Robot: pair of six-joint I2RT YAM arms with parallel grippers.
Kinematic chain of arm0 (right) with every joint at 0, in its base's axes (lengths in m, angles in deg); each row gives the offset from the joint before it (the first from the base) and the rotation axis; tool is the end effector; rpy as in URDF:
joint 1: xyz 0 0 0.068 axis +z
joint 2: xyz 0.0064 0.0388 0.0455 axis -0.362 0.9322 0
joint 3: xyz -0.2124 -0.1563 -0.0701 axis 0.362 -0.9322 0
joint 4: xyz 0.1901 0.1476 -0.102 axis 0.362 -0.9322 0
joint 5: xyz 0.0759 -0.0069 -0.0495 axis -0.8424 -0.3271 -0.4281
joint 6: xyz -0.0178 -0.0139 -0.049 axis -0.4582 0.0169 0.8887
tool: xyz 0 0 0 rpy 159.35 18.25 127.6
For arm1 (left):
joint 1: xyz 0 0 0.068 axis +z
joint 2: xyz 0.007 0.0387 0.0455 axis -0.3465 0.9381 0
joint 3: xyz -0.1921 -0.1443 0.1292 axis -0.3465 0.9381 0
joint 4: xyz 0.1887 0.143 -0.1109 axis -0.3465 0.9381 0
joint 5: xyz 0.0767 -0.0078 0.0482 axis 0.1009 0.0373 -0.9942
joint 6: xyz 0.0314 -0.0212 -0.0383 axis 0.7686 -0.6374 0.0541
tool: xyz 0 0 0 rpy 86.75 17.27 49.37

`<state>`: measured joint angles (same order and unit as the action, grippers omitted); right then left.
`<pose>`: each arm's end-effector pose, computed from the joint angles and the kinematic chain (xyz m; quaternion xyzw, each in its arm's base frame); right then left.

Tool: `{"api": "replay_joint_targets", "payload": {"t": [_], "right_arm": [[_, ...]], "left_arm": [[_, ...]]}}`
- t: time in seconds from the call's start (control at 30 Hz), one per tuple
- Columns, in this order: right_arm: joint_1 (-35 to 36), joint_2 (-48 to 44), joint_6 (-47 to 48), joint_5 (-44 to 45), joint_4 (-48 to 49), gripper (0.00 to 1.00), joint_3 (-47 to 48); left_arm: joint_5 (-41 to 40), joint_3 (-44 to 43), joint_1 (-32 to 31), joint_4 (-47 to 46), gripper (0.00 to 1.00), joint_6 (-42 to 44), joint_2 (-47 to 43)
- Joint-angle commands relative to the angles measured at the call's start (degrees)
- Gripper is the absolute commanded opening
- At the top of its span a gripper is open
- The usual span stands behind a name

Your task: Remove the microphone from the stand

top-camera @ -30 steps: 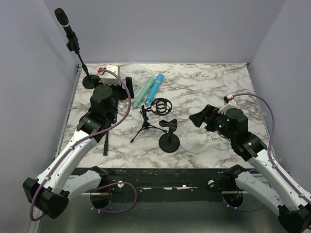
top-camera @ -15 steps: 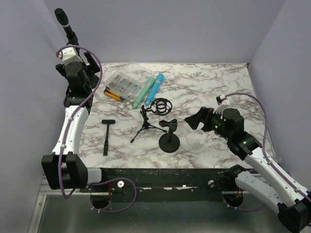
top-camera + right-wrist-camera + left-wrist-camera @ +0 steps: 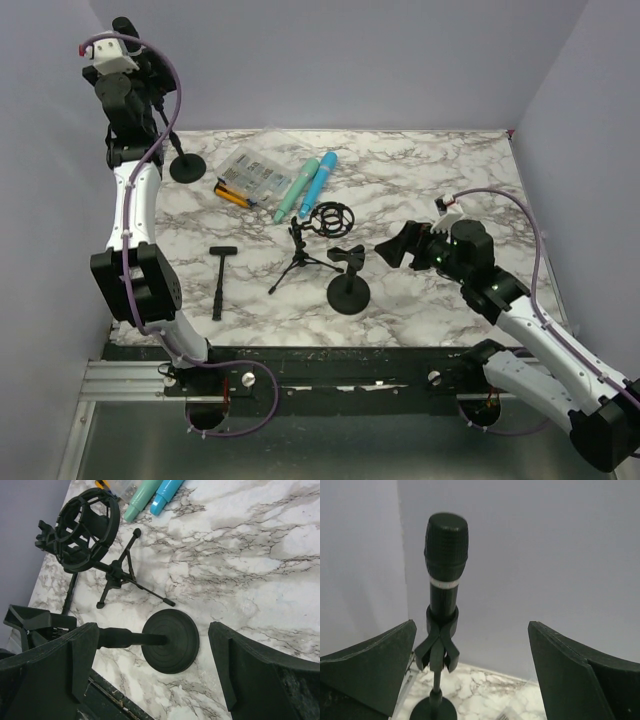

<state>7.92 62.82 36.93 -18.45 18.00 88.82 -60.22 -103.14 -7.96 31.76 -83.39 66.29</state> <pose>0.1685 0.0995 0.2788 -0.0264 0.8209 0.3338 0.4625 0.3917 0.0857 0.4448 -0.1581 0.6143 -0.0227 0.7727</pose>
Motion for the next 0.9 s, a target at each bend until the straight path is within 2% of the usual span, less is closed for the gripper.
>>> {"api": "replay_joint_targets", "payload": {"t": [0.0,0.07,0.1,0.23,0.37,0.47,0.63,0.73,0.8,0.83,0.87], "right_arm": [[-0.3,1.8,0.4,-1.9,1.4,1.00,0.5],[-0.3,2.9,0.2,-1.8,1.8,1.00,0.3],[-0.3,4.9,0.1,-1.1,2.2,1.00,0.6],[-0.4,8.8,0.3,-0.4,2.2,1.00,2.3],[-0.5,11.6,0.2,-1.2,0.8,1.00,4.9],[-0.4,11.7,-0.4,-2.1,0.5,1.00,6.2],[-0.4,11.7,-1.1,-1.4,0.9,1.00,6.7],[-0.5,11.9,-1.1,-1.2,0.2,1.00,7.2],[-0.4,11.7,-1.1,-1.1,-0.5,1.00,7.6],[-0.4,11.5,-1.1,-1.1,-0.7,1.00,7.8],[-0.4,11.4,-1.1,-1.0,-1.0,1.00,7.9]], "left_arm": [[-1.5,-10.5,0.2,-1.8,0.98,2.5,7.1],[-2.6,-15.5,0.1,-1.4,0.99,2.9,10.7],[-5.9,-19.7,-0.1,-3.0,0.99,3.1,14.9],[-6.8,-21.9,-0.5,-9.3,0.99,4.9,19.1],[-9.1,-24.7,-0.9,-11.8,0.99,6.5,23.0],[-10.5,-25.7,-0.9,-13.3,0.95,6.7,25.1],[-10.3,-27.5,-0.9,-16.7,0.67,7.8,27.7],[-9.7,-28.5,-0.7,-16.4,0.41,8.0,28.0],[-8.8,-28.8,-0.7,-16.2,0.15,9.1,27.6],[-8.8,-28.9,-0.8,-15.8,0.07,9.2,27.3],[-8.8,-28.9,-0.8,-15.4,0.05,9.3,26.7]]}}
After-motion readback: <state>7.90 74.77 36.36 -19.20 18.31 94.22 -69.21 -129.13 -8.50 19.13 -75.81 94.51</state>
